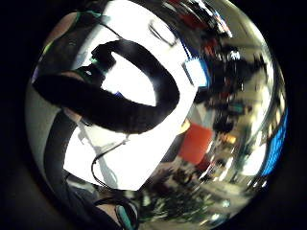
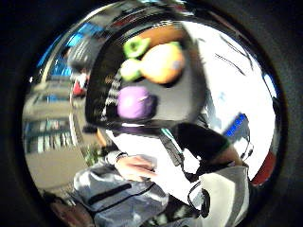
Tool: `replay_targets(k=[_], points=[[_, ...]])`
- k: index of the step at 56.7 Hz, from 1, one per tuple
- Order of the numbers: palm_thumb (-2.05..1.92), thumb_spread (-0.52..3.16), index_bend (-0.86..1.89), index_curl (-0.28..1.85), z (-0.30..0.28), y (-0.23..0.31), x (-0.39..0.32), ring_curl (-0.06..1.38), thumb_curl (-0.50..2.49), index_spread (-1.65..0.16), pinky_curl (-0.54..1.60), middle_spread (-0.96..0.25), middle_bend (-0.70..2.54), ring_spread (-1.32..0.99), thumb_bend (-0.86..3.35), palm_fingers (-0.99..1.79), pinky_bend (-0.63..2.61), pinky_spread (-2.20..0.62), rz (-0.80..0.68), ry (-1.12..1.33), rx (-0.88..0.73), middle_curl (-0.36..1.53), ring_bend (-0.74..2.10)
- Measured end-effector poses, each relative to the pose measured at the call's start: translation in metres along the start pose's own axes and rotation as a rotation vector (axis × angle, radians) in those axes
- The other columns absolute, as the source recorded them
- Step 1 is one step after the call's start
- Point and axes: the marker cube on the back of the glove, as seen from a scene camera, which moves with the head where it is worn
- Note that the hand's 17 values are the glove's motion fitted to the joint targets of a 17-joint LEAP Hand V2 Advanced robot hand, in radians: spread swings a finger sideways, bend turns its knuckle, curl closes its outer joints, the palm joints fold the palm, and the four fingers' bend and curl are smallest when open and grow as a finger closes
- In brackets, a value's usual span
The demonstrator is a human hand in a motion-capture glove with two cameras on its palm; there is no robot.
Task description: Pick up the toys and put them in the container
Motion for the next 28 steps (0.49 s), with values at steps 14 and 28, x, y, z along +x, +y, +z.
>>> replay_targets(k=[14,28], points=[[0.11,1.34,0.14,0.31,0.072,0.066,0.114,0.39,0.44,-0.29,0.34,0.03,0.17,-0.10,0.00,-0.06,1.36,-0.02,0.344,-0.327,-0.013,0.58,0.60],[0.15,1.38,0.19,0.33,0.091,0.097,0.142,0.38,0.39,-0.28,0.32,0.05,0.18,-0.10,0.00,0.00,1.29,-0.02,0.423,-0.342,-0.018,0.52,0.58]])
